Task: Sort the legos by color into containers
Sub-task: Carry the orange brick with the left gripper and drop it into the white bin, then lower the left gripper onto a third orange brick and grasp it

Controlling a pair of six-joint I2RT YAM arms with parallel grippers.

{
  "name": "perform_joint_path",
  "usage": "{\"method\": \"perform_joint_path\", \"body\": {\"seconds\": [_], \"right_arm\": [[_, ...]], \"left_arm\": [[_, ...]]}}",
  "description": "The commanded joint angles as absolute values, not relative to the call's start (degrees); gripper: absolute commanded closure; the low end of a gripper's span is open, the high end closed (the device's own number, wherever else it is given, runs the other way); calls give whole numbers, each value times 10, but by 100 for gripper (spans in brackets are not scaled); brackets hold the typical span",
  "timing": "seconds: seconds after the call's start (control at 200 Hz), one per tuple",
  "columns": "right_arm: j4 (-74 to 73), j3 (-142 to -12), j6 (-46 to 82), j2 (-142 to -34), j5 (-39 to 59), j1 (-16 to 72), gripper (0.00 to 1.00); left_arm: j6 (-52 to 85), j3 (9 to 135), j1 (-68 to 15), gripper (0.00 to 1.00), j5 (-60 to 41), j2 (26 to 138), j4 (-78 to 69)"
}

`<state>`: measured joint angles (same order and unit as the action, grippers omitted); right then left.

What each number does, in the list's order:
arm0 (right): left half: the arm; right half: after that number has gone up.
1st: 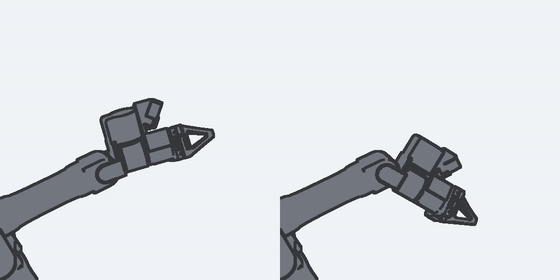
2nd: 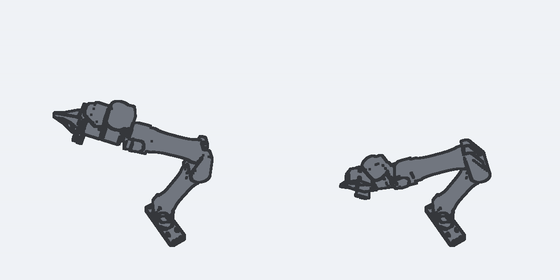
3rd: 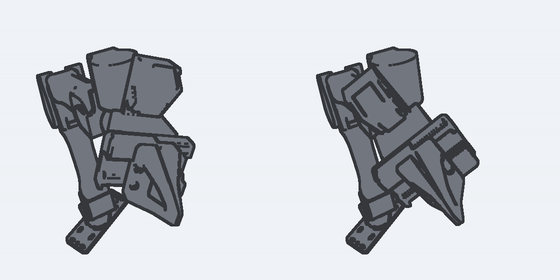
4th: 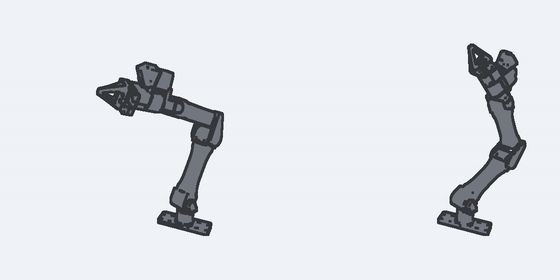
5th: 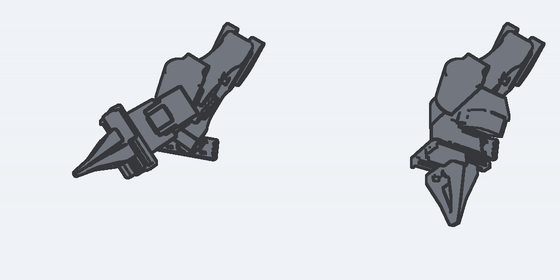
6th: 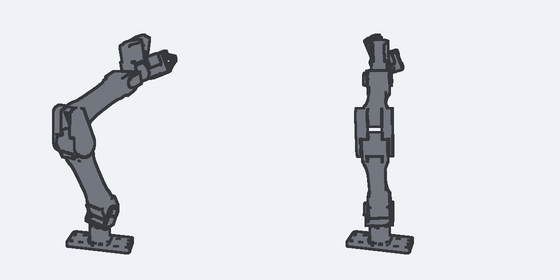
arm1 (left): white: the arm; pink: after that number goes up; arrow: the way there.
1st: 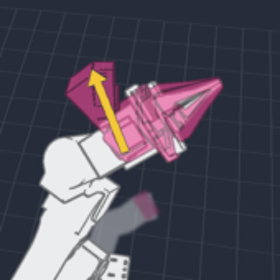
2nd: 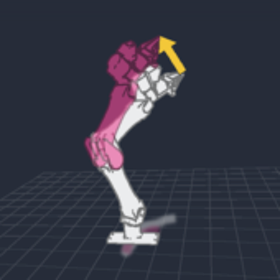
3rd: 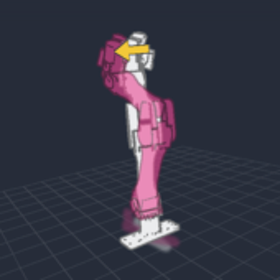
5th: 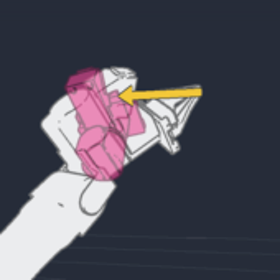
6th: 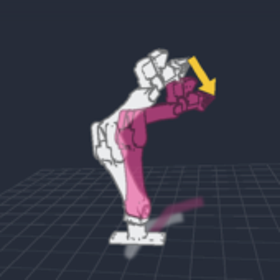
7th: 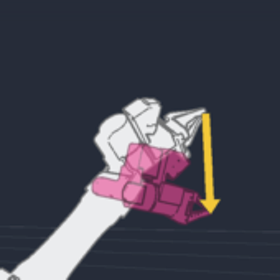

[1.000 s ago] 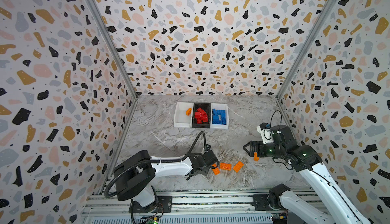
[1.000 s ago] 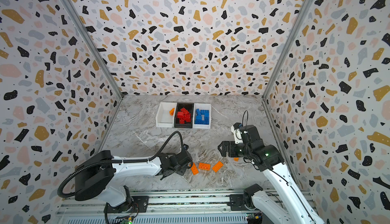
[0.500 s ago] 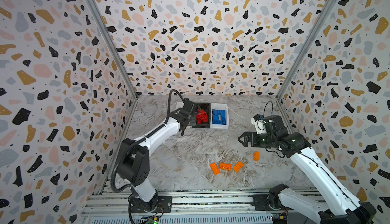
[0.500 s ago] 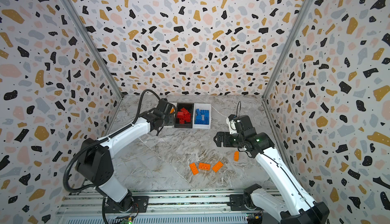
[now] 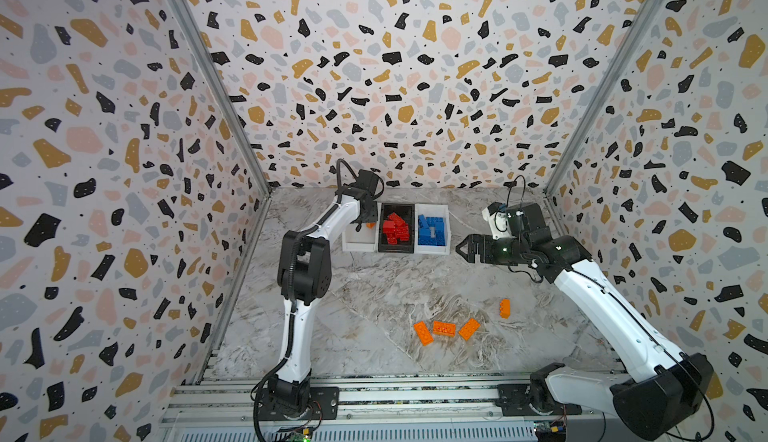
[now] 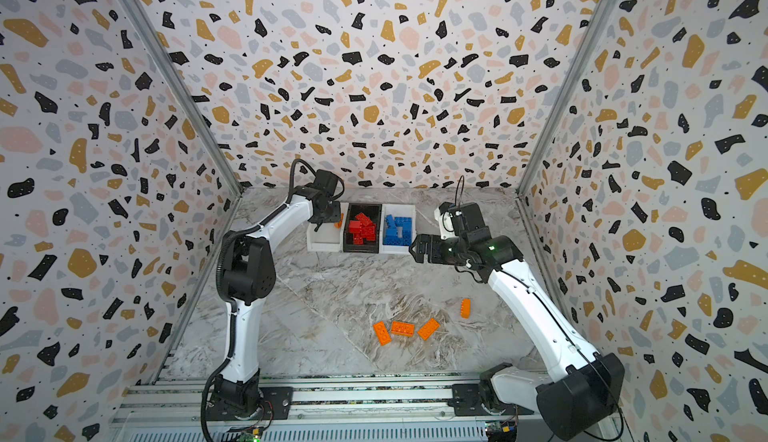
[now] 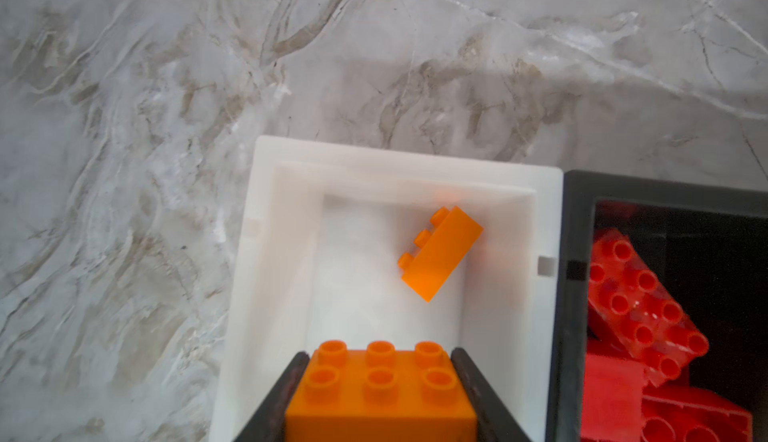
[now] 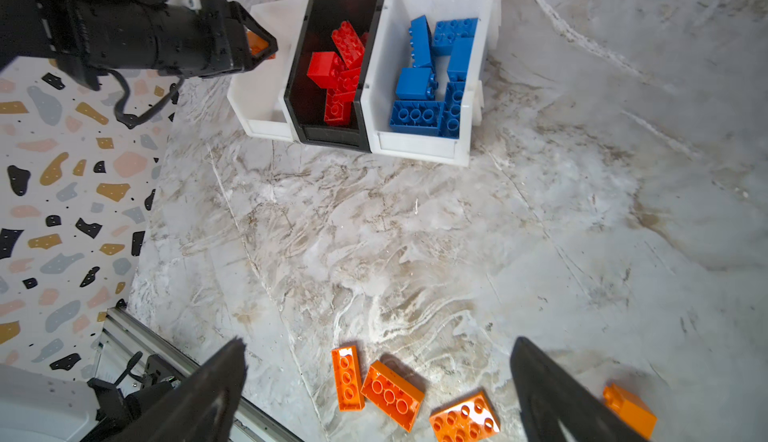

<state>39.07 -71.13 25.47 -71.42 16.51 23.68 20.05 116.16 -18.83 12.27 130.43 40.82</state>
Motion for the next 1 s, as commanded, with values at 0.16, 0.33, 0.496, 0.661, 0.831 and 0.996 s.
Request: {"method": "perform_joint_path", "body": {"seconds": [0.16,0.33,0.496,0.661,0.831,0.996], "right_arm": [[362,-764,266,-752,171,267,1],[382,-756,276,-734,150,269,1],[442,-736,261,-691,127,258,1],[471,-691,244,-628,141,242,1],[484,-635,218,-567,161,238,1],[485,-589,215,-522,171,237,1]], "left_arm": [[185,1242,-184,18,77,1327,449],[217,1178,-185,15,74,1261,443],[272,987,-225,16,84,1120,376],[349,810,-330,15,137,986,360],[485,632,-494,16,162,873,319],[622,559,-648,15,195,845,309]]}}
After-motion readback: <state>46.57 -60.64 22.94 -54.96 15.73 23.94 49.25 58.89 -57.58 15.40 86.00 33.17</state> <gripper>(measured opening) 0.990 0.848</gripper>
